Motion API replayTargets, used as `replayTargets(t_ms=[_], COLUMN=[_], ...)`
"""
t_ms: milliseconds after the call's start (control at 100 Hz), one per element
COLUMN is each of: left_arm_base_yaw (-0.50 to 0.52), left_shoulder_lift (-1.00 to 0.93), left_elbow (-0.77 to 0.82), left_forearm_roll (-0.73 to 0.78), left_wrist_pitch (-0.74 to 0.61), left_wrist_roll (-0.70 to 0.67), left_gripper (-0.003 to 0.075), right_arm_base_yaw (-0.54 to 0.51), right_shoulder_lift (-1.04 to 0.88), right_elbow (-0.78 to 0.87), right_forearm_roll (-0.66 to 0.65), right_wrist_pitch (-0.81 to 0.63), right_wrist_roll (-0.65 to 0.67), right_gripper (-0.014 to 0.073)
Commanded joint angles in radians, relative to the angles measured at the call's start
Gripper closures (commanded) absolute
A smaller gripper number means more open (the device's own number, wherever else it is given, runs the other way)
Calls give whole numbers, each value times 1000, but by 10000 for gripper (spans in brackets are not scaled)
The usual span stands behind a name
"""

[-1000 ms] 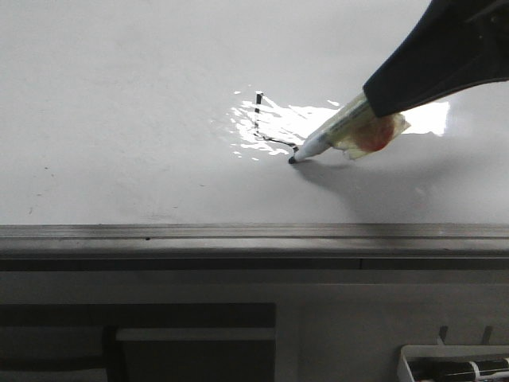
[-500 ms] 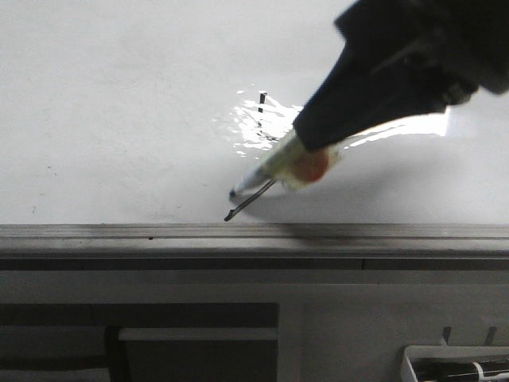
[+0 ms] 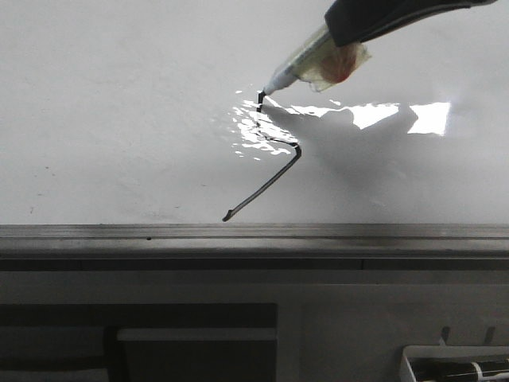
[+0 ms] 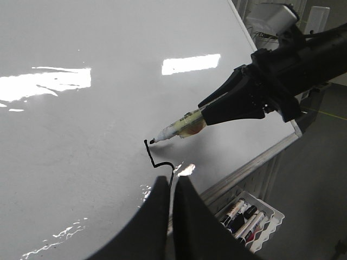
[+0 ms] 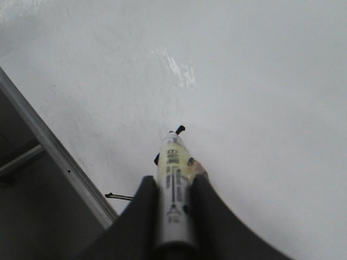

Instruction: Write number 5 on whiteboard

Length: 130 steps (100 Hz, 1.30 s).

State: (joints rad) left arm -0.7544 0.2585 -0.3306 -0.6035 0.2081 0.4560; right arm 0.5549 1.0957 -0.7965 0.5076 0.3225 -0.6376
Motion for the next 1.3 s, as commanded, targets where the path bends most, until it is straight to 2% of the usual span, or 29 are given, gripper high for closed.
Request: replayTargets(t_ms=[0, 400, 890, 1110, 1290], left_arm_base_yaw=[-6, -6, -6, -6, -6], left_shoulder_lift=[14, 14, 14, 14, 14], left_elbow=[-27, -27, -27, -27, -27], left_forearm_roll=[-8, -5, -5, -5, -5], left_wrist_pitch=[-62, -62, -62, -64, -51], left_wrist_roll=[-9, -9, -9, -9, -5], left_gripper=[741, 741, 741, 741, 727], right_arm_base_yaw=[-8, -22, -219, -217, -151], right_shoulder_lift=[1, 29, -42, -56, -182], right_elbow=[-32, -32, -26, -34, -106], right_forearm_roll=[9, 7, -5, -6, -6], right_wrist_pitch=[-66, -68, 91, 100, 251], right_wrist_roll=[-3, -3, 2, 2, -90], right_gripper=[634, 634, 634, 634, 634])
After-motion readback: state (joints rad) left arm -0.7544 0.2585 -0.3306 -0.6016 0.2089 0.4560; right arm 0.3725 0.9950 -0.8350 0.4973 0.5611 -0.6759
